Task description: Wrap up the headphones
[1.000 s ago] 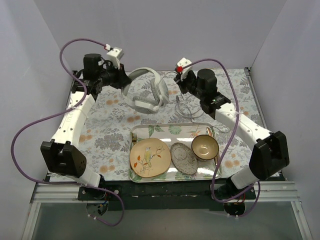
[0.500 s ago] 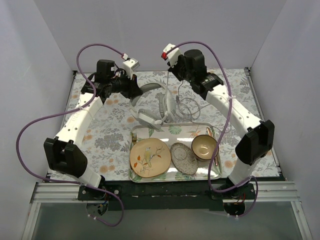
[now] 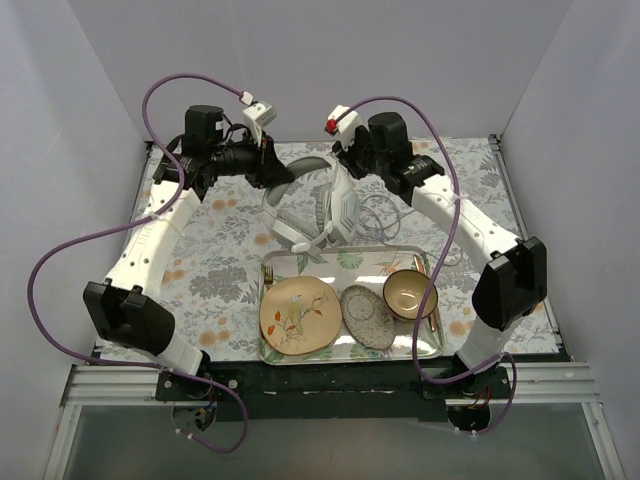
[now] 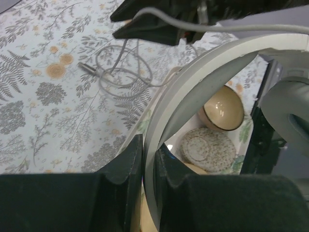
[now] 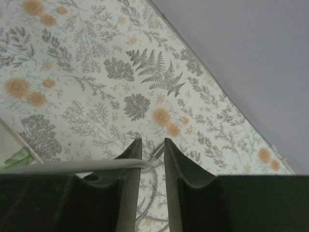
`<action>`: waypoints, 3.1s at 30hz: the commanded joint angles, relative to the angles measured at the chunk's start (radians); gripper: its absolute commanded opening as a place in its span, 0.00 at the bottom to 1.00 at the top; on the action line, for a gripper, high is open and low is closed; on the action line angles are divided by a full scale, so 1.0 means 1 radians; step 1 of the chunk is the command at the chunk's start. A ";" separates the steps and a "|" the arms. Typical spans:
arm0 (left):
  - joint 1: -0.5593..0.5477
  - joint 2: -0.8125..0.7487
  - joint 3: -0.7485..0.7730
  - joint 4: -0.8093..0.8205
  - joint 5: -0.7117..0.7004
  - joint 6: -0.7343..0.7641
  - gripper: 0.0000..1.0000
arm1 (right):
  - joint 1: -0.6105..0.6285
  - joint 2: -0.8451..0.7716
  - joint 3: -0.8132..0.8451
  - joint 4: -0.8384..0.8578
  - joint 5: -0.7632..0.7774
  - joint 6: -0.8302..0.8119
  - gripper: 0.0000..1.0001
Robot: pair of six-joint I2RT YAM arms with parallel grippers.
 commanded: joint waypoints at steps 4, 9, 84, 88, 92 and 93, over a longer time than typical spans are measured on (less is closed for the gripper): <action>-0.009 -0.045 0.191 0.040 0.084 -0.258 0.00 | -0.065 -0.116 -0.266 0.375 -0.336 0.169 0.44; -0.008 -0.033 0.295 0.055 0.012 -0.390 0.00 | -0.065 -0.093 -0.334 0.604 -0.399 0.281 0.53; 0.068 -0.021 -0.630 1.167 -0.800 0.548 0.00 | 0.171 0.226 0.533 -0.571 0.254 0.102 0.01; 0.067 -0.025 -0.532 0.898 -0.671 0.466 0.00 | 0.109 0.238 0.550 -0.521 0.248 0.073 0.01; 0.067 -0.038 -0.443 0.712 -0.564 0.343 0.00 | 0.049 0.230 0.527 -0.424 0.165 0.073 0.01; 0.065 -0.042 -0.423 0.683 -0.551 0.314 0.00 | 0.036 0.224 0.513 -0.395 0.145 0.079 0.01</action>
